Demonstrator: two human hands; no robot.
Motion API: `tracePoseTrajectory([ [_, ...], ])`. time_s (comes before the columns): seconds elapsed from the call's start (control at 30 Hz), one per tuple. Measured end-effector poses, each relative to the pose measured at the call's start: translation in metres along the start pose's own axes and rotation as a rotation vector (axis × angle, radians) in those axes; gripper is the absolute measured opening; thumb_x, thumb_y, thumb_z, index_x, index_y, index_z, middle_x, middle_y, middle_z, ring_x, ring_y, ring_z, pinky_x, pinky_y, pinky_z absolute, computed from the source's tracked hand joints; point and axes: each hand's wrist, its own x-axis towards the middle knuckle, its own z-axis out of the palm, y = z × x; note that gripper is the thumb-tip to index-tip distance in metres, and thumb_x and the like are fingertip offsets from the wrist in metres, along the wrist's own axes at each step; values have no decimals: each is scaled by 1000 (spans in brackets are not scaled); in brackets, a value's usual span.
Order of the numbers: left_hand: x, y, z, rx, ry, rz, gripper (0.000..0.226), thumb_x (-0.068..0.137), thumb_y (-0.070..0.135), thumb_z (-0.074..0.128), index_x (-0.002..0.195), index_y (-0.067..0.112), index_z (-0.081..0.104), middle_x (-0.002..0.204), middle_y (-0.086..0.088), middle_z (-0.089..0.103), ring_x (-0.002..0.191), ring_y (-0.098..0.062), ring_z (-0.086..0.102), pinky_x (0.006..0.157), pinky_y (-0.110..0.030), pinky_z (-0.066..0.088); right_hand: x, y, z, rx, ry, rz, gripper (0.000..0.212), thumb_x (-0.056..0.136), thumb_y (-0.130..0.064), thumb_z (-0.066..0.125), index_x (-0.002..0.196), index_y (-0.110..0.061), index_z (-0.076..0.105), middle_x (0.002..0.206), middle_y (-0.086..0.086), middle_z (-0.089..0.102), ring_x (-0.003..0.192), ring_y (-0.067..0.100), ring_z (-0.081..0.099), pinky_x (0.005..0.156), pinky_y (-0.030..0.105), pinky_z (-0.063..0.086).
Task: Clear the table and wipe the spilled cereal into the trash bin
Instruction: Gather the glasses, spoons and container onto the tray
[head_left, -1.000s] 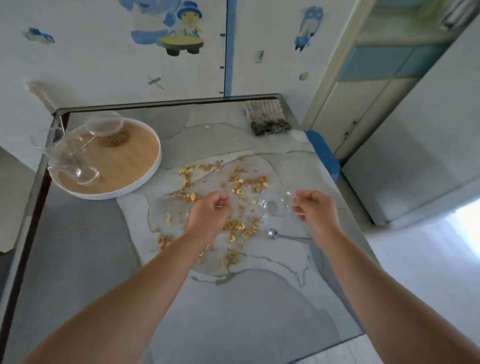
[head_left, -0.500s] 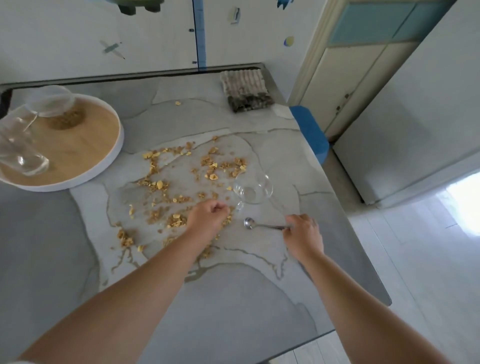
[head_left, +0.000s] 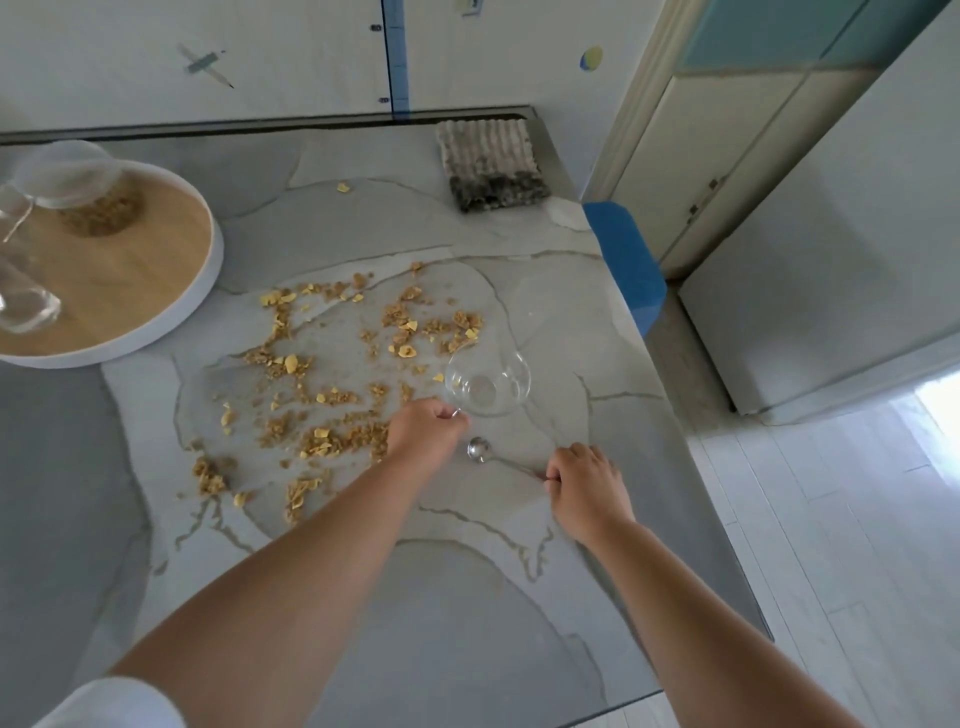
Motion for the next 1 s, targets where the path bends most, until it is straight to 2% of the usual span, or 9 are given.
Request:
tracePoseTrajectory([
  [0.17,2,3,2,55,-9,-23,20,87,25,60,79,6,64,67,-2,54,61,-15,48,53,-22,37,5,2,-1,32,-9,-23,16,91,-16,48,105,-12,56,111,5,54,110,23,46,91,29,33],
  [0.3,1,4,1,56,13,-10,19,88,24,59,86,6,66,72,1,56,74,-17,53,58,-21,39,9,-1,-4,-48,-42,-66,15,91,-13,48,103,-9,56,112,7,52,110,24,44,91,31,36],
  [0.4,-1,4,-2,32,40,12,13,88,24,60,82,13,62,72,1,57,71,-15,51,57,-19,39,12,-4,-6,-79,-65,-80,16,90,-9,48,104,-7,55,112,8,52,109,26,45,89,33,40],
  [0.5,-5,3,-6,18,55,18,15,89,22,60,75,15,62,67,6,54,62,-7,47,54,-16,38,13,-6,-8,-85,-89,-95,15,88,-5,47,102,-5,54,110,10,54,106,27,47,85,32,41],
  [0.6,-10,2,-10,18,66,26,19,89,21,59,70,19,60,67,9,54,63,-8,50,51,-15,37,14,-4,-10,-64,-125,-115,8,87,-4,47,92,-9,51,106,11,56,101,28,50,75,30,38],
  [0.7,-14,-1,-17,1,77,31,13,90,21,58,83,14,67,74,7,58,63,-2,48,51,-15,34,9,4,-13,72,-154,-105,8,88,-8,50,82,-14,49,96,10,61,89,26,55,70,29,41],
  [0.77,-15,-1,-23,-1,89,30,15,90,21,58,91,11,68,74,5,58,64,-5,50,53,-16,35,4,11,-19,243,-147,-72,10,87,-8,53,80,-16,52,87,6,61,83,23,56,71,28,44],
  [0.9,-16,0,-38,5,107,36,24,89,21,58,66,18,58,66,2,55,60,-10,48,52,-18,37,-3,14,-44,500,-20,-1,15,84,-9,59,74,-20,56,72,-4,61,69,10,55,62,12,40],
  [1.0,-16,4,-45,-25,121,43,18,89,19,59,72,16,63,66,3,55,62,-13,51,53,-21,39,0,1,-63,752,96,58,19,80,-5,58,69,-21,61,63,1,64,62,14,57,69,26,48],
])
